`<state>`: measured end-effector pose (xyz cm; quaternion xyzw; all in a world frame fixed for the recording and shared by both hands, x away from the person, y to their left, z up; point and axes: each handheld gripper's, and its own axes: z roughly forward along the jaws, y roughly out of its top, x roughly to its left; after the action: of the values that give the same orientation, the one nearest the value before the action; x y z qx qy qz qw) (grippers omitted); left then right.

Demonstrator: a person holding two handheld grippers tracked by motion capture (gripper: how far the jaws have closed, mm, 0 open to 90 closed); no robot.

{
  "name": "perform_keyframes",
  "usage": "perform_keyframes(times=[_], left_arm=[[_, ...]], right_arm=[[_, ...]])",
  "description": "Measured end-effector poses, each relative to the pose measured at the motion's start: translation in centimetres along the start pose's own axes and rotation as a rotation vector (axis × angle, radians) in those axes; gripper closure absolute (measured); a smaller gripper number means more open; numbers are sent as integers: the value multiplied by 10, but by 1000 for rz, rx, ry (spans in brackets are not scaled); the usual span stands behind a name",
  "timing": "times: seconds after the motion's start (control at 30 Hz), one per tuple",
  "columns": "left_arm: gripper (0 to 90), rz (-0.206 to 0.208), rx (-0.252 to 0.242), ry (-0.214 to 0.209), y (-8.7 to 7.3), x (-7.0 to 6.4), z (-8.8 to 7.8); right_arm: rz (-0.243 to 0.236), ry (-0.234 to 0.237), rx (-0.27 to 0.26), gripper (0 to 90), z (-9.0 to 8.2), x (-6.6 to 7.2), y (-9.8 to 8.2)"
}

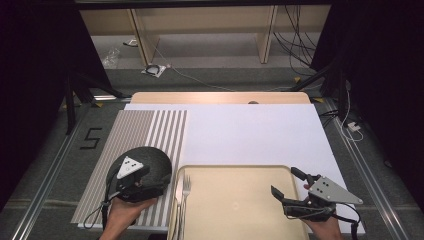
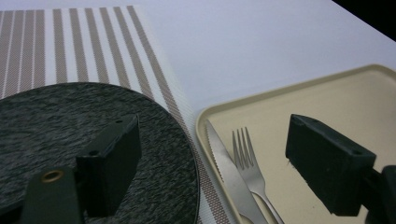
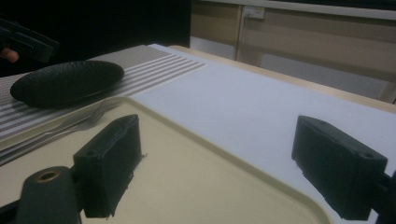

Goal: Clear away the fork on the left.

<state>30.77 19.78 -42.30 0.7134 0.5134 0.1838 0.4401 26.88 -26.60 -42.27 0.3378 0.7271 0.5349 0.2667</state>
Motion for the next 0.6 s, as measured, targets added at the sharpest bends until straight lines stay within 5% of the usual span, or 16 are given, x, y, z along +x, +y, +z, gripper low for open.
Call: perform_keyframes(times=[0.6], left_arm=[[187,-192,-56,131,-7,23,-16]], right_arm=[[5,4,-4,165,0,-1,0]])
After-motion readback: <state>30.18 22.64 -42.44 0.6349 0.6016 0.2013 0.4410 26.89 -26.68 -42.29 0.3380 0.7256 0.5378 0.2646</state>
